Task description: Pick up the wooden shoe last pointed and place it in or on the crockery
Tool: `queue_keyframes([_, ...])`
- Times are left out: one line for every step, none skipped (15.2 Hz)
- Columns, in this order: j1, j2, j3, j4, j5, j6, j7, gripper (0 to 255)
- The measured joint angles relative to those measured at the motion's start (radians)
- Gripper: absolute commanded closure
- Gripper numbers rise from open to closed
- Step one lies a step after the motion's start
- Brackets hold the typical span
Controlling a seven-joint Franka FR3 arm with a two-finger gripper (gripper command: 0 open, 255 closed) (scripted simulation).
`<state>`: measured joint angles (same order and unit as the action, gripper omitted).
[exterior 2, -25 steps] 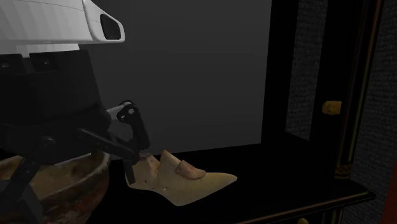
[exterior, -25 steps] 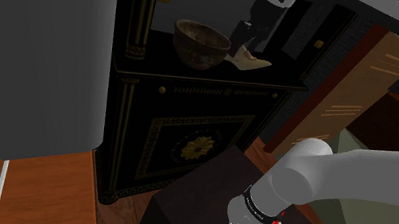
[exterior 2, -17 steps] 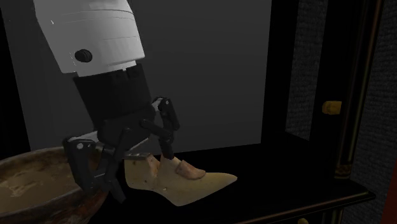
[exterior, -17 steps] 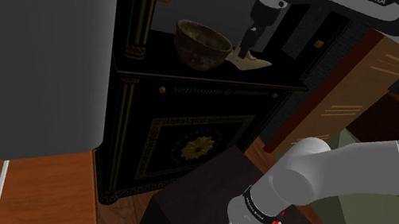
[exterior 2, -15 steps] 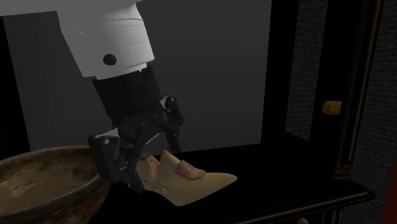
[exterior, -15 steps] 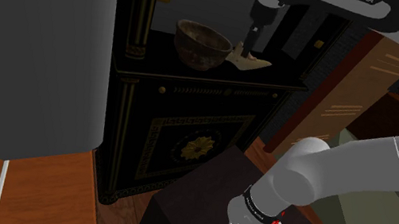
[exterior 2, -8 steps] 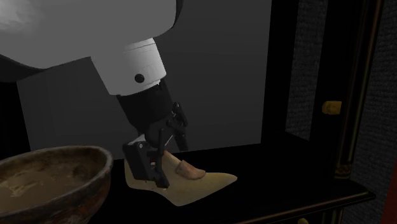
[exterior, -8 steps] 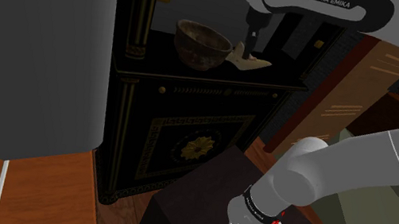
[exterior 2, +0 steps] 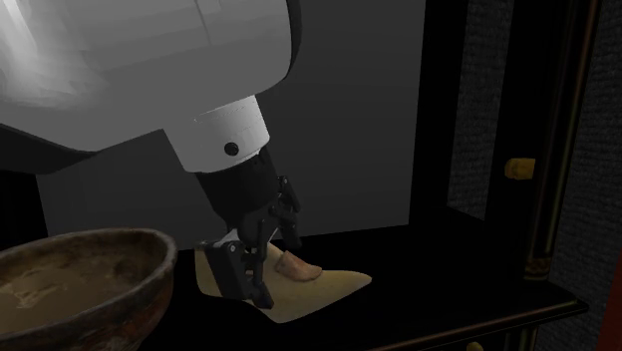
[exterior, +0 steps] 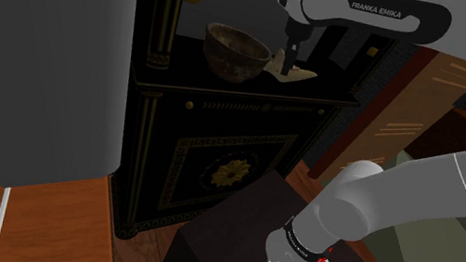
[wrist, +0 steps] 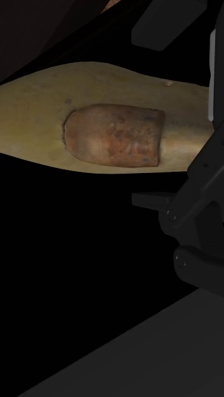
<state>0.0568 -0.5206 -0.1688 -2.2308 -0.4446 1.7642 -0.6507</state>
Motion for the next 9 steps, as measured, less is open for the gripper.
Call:
queue_keyframes([0.000, 0.000, 0.000, 0.000, 0.000, 0.000, 0.000, 0])
queue_keyframes([0.000, 0.000, 0.000, -0.001, 0.000, 0.000, 0.000, 0])
queue_keyframes([0.000, 0.000, 0.000, -0.001, 0.000, 0.000, 0.000, 255])
queue_keyframes([0.000, -0.001, 0.000, 0.000, 0.000, 0.001, 0.000, 255])
queue_keyframes([0.000, 0.000, 0.000, 0.000, 0.000, 0.000, 0.000, 255])
queue_keyframes([0.000, 0.000, 0.000, 0.000, 0.000, 0.000, 0.000, 255])
queue_keyframes([0.000, 0.000, 0.000, 0.000, 0.000, 0.000, 0.000, 255])
queue_keyframes([0.000, 0.000, 0.000, 0.000, 0.000, 0.000, 0.000, 255])
queue_keyframes([0.000, 0.000, 0.000, 0.000, 0.000, 0.000, 0.000, 255])
